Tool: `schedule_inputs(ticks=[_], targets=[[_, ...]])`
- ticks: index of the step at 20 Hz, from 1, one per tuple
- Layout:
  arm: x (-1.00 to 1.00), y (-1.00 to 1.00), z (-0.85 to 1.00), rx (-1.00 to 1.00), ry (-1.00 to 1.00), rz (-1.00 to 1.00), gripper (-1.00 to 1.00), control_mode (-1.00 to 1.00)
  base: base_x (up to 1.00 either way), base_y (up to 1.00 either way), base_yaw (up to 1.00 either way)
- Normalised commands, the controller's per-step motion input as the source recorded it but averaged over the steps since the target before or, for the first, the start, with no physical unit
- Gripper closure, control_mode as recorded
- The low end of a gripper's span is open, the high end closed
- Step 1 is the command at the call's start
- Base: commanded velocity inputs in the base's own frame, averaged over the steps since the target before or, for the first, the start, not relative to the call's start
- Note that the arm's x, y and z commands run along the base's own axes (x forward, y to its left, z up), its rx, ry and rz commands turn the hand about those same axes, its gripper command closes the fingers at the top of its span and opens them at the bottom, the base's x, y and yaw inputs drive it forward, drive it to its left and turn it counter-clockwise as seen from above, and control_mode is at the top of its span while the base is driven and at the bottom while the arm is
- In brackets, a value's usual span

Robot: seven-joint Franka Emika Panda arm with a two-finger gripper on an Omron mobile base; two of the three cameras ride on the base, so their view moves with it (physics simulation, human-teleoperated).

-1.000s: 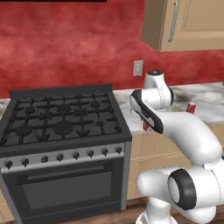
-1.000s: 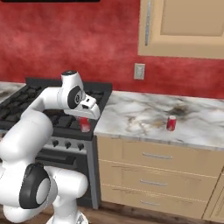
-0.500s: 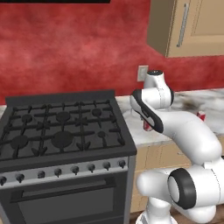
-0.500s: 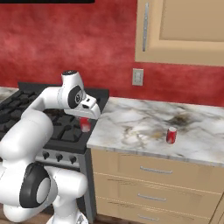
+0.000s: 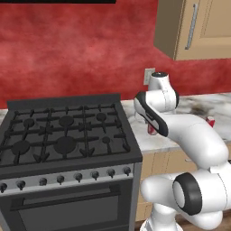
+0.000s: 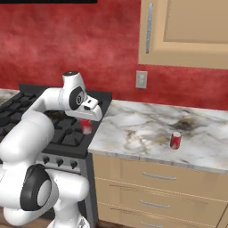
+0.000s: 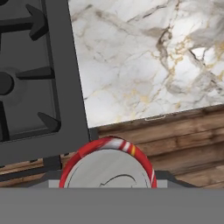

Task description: Four empty soda cans are scattered around the kitchen. Gather all the cans and cluster them next to the stove for recycling.

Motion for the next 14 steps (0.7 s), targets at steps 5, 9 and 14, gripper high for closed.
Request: schedule_inputs(ticks=[5, 9, 14], targets=[[0.0, 0.0, 0.0, 0.0, 0.0, 0.0, 1.0, 1.0, 0.0, 0.0, 0.0], [0.0, 0.0, 0.0, 0.0, 0.0, 0.0, 1.0, 1.0, 0.0, 0.0, 0.0], [0.0, 0.0, 0.0, 0.0, 0.0, 0.0, 1.0, 1.0, 0.0, 0.0, 0.0]])
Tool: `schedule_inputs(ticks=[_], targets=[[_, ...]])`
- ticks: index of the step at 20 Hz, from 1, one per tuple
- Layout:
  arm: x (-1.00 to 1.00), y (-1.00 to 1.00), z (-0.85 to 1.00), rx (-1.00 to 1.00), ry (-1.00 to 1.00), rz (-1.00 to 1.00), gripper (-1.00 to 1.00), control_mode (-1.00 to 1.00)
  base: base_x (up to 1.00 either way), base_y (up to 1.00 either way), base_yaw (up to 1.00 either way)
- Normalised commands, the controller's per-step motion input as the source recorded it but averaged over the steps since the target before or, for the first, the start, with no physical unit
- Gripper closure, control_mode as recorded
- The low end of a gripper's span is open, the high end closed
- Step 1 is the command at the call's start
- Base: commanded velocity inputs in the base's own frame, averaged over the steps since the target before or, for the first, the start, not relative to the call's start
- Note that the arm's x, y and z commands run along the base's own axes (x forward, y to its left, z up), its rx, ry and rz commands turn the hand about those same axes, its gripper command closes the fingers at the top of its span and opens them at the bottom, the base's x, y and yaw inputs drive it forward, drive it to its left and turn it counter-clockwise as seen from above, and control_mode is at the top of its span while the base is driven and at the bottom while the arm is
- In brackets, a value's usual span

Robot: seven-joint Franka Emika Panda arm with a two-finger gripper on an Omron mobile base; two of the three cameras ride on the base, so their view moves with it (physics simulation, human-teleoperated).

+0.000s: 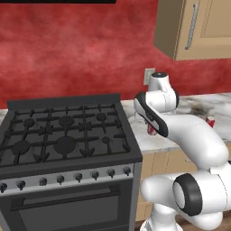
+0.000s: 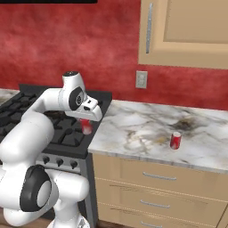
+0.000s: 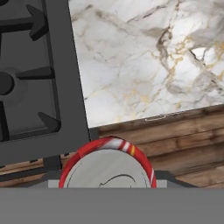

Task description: Four empty soda cans are scattered around the kitchen. Gather all the cans and cluster them next to the stove for recycling.

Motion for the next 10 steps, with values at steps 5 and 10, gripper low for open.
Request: schedule_inputs(ticks=[5, 10], targets=[[0.04, -0.03, 0.01, 0.0, -0.11, 0.0, 1.0, -1.0, 0.0, 0.0, 0.0], [0.23, -0.09, 0.0, -0.02, -0.24, 0.0, 1.0, -1.0, 0.0, 0.0, 0.0]])
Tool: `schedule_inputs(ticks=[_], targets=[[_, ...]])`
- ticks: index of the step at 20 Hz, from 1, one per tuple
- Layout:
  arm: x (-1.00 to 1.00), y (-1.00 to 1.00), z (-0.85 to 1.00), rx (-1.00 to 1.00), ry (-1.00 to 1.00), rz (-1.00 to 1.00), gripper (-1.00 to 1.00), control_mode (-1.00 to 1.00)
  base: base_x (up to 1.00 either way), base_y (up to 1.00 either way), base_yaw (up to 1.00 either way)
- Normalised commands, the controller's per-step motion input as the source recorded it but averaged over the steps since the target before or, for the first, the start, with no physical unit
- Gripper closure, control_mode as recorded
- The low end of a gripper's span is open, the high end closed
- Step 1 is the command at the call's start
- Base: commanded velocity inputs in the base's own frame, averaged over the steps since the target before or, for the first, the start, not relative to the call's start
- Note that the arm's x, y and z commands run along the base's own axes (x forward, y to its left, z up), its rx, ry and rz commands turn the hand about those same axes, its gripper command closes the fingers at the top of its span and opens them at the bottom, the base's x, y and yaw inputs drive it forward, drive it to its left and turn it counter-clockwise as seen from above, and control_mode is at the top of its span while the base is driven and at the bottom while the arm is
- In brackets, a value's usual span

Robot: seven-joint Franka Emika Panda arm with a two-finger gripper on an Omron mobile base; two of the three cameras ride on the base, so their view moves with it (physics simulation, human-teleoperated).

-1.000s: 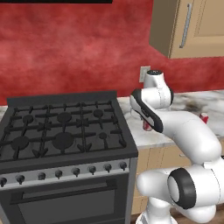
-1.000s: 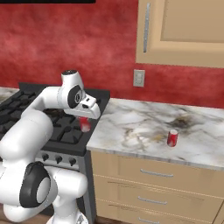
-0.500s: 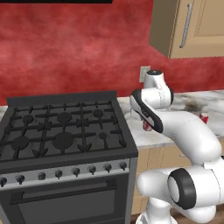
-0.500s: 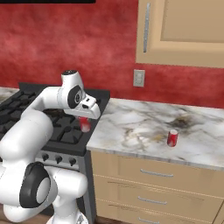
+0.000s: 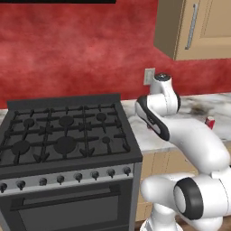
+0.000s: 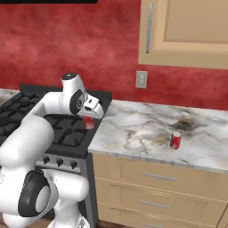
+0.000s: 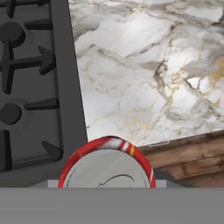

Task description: Four empty soda cans are scattered around the kitchen. Gather all the cans and cluster them next to the stove for recycling.

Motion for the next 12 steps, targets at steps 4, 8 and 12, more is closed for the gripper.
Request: schedule_inputs(ticks=[4, 8, 12], targets=[[0.27, -0.16, -0.01, 0.0, -0.11, 0.0, 1.0, -1.0, 0.0, 0.0, 0.0], [0.33, -0.21, -0.08, 0.0, 0.03, 0.0, 1.0, -1.0, 0.0, 0.0, 0.0], [0.3, -0.21, -0.08, 0.0, 0.06, 0.0, 1.0, -1.0, 0.0, 0.0, 0.0]])
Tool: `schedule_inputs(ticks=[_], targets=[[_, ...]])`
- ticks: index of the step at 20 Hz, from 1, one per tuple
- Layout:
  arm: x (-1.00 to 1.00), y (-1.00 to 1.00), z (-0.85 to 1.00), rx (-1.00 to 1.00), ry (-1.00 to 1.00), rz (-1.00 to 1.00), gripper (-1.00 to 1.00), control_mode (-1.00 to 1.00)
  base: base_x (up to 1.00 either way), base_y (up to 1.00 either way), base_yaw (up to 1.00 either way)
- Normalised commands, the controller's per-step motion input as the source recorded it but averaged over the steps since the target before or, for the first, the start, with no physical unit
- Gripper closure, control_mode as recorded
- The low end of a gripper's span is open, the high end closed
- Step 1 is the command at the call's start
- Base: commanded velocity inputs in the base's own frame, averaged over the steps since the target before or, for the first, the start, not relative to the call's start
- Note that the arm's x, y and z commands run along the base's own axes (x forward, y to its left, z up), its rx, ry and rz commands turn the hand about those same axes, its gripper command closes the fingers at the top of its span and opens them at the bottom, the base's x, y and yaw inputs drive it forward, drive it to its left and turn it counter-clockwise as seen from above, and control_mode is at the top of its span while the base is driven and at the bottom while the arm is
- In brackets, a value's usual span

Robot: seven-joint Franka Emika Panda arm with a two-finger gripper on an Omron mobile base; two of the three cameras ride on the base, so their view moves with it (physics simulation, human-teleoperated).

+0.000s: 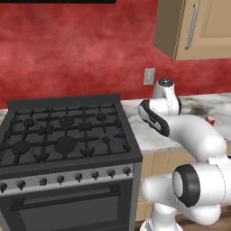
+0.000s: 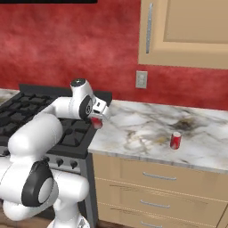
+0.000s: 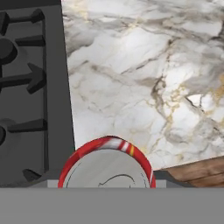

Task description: Four empty soda cans are scattered around the kitchen. Gather all the cans and cluster them next to the stove for recycling.

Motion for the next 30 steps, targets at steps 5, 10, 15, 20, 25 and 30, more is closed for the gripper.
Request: schedule_inputs(ticks=[5, 10, 15, 20, 25, 30], targets=[[0.25, -0.16, -0.15, 0.0, 0.14, 0.03, 1.0, -1.0, 0.0, 0.0, 0.0], [0.17, -0.08, -0.27, 0.0, 0.0, 0.02, 1.0, -1.0, 0.0, 0.0, 0.0], [0.24, -0.06, -0.22, 0.0, -0.05, 0.02, 1.0, -1.0, 0.0, 0.0, 0.0], [0.26, -0.02, -0.24, 0.0, -0.09, 0.02, 1.0, -1.0, 0.0, 0.0, 0.0], [0.27, 0.0, -0.22, 0.0, -0.08, 0.02, 1.0, -1.0, 0.0, 0.0, 0.0], [0.17, 0.0, -0.16, 0.0, -0.03, 0.03, 1.0, -1.0, 0.0, 0.0, 0.0]])
